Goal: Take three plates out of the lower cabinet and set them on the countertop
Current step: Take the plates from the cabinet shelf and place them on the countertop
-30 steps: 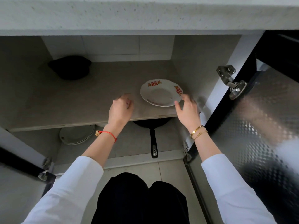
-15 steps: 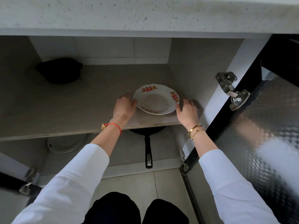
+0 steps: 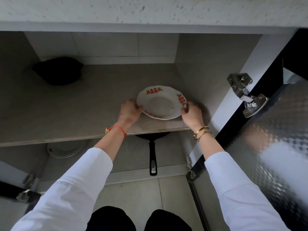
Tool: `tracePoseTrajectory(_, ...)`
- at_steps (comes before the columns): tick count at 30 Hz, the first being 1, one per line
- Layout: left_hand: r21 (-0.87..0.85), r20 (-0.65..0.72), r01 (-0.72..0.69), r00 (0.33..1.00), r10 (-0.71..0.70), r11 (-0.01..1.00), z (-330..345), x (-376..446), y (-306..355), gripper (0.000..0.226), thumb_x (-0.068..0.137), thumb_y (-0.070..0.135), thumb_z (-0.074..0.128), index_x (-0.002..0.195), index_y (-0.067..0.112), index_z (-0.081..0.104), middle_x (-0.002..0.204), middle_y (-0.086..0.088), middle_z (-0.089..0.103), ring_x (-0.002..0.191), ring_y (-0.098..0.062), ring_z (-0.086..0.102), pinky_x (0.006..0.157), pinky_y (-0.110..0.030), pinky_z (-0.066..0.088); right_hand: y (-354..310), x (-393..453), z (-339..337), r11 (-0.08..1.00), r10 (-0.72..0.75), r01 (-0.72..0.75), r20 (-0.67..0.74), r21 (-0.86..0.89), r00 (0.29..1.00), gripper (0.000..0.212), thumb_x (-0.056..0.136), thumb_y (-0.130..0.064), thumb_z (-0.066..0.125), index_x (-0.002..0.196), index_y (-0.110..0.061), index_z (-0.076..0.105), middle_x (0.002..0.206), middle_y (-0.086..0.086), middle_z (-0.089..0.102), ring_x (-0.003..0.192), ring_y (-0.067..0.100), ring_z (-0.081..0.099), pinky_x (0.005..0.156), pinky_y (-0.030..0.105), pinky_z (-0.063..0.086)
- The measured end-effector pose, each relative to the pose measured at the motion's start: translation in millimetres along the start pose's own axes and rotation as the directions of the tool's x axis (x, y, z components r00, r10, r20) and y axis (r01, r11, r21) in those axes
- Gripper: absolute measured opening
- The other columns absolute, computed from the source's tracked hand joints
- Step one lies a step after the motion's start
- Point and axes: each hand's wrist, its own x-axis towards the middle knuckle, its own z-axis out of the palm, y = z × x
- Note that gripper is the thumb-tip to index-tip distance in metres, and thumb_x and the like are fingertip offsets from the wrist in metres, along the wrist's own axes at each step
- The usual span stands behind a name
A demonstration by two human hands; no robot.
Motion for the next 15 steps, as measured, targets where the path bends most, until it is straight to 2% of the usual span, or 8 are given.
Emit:
tracePoseTrajectory(2,-0.021,-0.002,-0.002,1.0,0.002,1.0,-1,-1,0,0.033,0.086,0.024,0.062,0.114,0.008,0.066,0.1,-0.015,0.074,0.103,-0.033,0.065,0.074,-0.026,0.041,0,0,0,0.998,0.008,-0.009,0.017,0.059,1.0,0.026,0.09,-0.016,0.051,0.112,-0.006,0.062,0.111,0.014,0.068,0.105,0.033,0.061,0.088,0.034,0.051)
tracePoseTrajectory(5,-0.044,-0.006,-0.011,1.0,0.011,0.999,-3,-6,-1,0.031,0.086,0.022,0.063,0.113,0.008,0.066,0.096,-0.014,0.074,0.099,-0.031,0.066,0.071,-0.024,0.038,-1,-3,2,0.99,0.027,-0.031,0.027,0.14,0.999,0.028,0.091,-0.011,0.051,0.116,-0.002,0.06,0.116,0.015,0.066,0.109,0.03,0.06,0.084,0.026,0.044)
tracePoseTrajectory(9,-0.054,-0.01,-0.024,1.0,0.024,0.998,-8,-13,-4,0.029,0.084,0.02,0.065,0.109,0.005,0.068,0.092,-0.014,0.074,0.096,-0.03,0.067,0.072,-0.026,0.042,-2,-10,3,0.978,0.037,-0.044,0.034,0.202,0.999,0.028,0.09,-0.007,0.051,0.117,-0.001,0.059,0.117,0.016,0.065,0.11,0.03,0.06,0.087,0.028,0.047)
tracePoseTrajectory(12,-0.063,-0.023,-0.029,0.999,0.028,0.998,-13,-20,-9,0.025,0.083,0.018,0.066,0.105,0.008,0.069,0.08,-0.008,0.07,0.091,-0.027,0.067,0.064,-0.02,0.033,-6,-15,2,0.975,0.021,-0.032,0.053,0.221,0.998,0.032,0.088,-0.007,0.054,0.12,-0.005,0.058,0.12,0.013,0.065,0.113,0.028,0.059,0.089,0.026,0.045)
tracePoseTrajectory(15,-0.071,-0.026,-0.024,0.999,0.023,0.997,-16,-25,-15,0.025,0.085,0.015,0.064,0.109,0.009,0.069,0.088,-0.012,0.073,0.092,-0.028,0.067,0.065,-0.019,0.034,-9,-22,2,0.971,-0.007,-0.008,0.061,0.24,0.998,0.034,0.085,-0.009,0.059,0.119,-0.011,0.06,0.118,0.008,0.067,0.11,0.023,0.06,0.085,0.021,0.04)
